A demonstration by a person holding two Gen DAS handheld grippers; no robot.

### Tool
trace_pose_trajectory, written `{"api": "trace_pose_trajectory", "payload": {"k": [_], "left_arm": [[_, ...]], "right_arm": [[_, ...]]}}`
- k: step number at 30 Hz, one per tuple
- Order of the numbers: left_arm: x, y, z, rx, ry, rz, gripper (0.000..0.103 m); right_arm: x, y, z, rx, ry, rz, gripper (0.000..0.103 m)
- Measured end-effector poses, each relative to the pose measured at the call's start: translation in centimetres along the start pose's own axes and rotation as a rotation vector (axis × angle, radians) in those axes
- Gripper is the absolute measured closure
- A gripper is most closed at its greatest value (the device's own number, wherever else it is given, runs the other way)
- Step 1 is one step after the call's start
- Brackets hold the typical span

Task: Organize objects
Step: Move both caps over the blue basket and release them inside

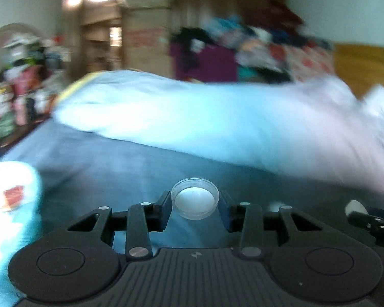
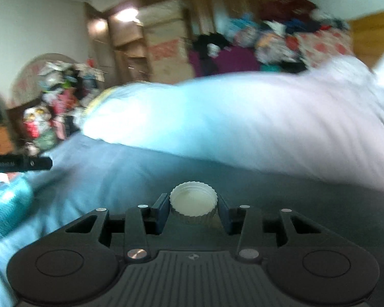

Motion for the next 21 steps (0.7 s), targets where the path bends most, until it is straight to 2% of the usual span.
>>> {"api": "trace_pose_trajectory", "payload": {"k": [5,8,12,16,21], "left_arm": [[-1.6,5.5,9.3,-0.131,0.12,-0.02,0.063],[-2.5,8.4,15.0,-0.205,0.163,-0.021,0.063],[-4.4,10.6,22.8,-0.286,0.214,-0.001,0.063],[-5.1,12.1,30.8,-0.382,0.259,0.053,0.063],[-3.7,12.5,38.7,-0.462,0.346,0.16,0.063]], "right_arm": [[-5.3,0.1,10.8,-0.175,0.076,-0.007,0.059],[-7.8,-1.3,18.2,-0.298,0.093,0.045,0.059],[-11.1,-3.0,27.1,-0.417,0.096,0.101,0.059],[-13.6,-4.7,35.9,-0.495,0.147,0.151,0.059],[-14.2,-7.5,45.2,-0.541,0.2,0.28,0.059]]}}
Point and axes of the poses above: each gripper's, at about its wrist camera, not at the fingertips, and y roughly against the way its jaws point, z to its left, x to its underside, the point moved 9 cm from there along -y, roughly the way its jaws point, and after that the axes turned 5 degrees about -y, right-handed, at the moved point
